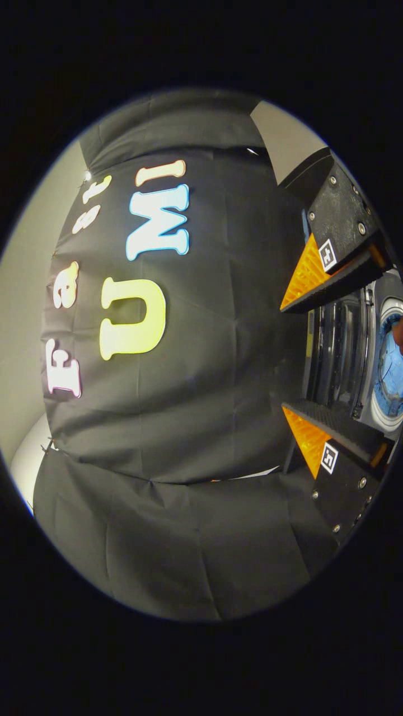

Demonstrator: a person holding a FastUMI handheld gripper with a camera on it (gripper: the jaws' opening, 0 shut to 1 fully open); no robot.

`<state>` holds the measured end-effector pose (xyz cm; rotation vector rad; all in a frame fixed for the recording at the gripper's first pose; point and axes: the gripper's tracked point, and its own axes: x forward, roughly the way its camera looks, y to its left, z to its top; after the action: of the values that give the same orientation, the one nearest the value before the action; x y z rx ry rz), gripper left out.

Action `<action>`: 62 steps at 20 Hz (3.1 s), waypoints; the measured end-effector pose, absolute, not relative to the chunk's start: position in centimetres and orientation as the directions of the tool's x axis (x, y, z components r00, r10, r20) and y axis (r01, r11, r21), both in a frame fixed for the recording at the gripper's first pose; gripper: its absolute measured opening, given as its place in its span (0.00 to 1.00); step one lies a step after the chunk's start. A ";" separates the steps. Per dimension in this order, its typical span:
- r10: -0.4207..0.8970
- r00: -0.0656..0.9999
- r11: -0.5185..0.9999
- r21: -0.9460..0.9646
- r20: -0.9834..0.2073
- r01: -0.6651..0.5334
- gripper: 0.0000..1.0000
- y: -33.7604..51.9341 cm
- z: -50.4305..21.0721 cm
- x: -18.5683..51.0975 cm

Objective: Put the clothes into the washing machine and then close the washing machine lid.

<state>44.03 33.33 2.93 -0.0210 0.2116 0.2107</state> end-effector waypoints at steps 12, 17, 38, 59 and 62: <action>0.116 0.920 0.993 0.032 -0.375 -0.113 0.95 32.8 -1.1 50.2; 0.106 0.892 0.994 0.034 -0.440 -0.101 0.95 32.6 -2.9 50.3; 0.113 0.940 0.993 0.019 -0.323 -0.113 0.95 32.5 -2.8 44.3; 0.145 0.935 0.989 0.022 -0.322 -0.146 0.94 32.8 -7.4 36.0; 0.149 0.912 0.989 0.043 -0.381 -0.144 0.94 32.5 -10.2 35.0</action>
<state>34.98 32.47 -10.17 0.0137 0.3939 0.1508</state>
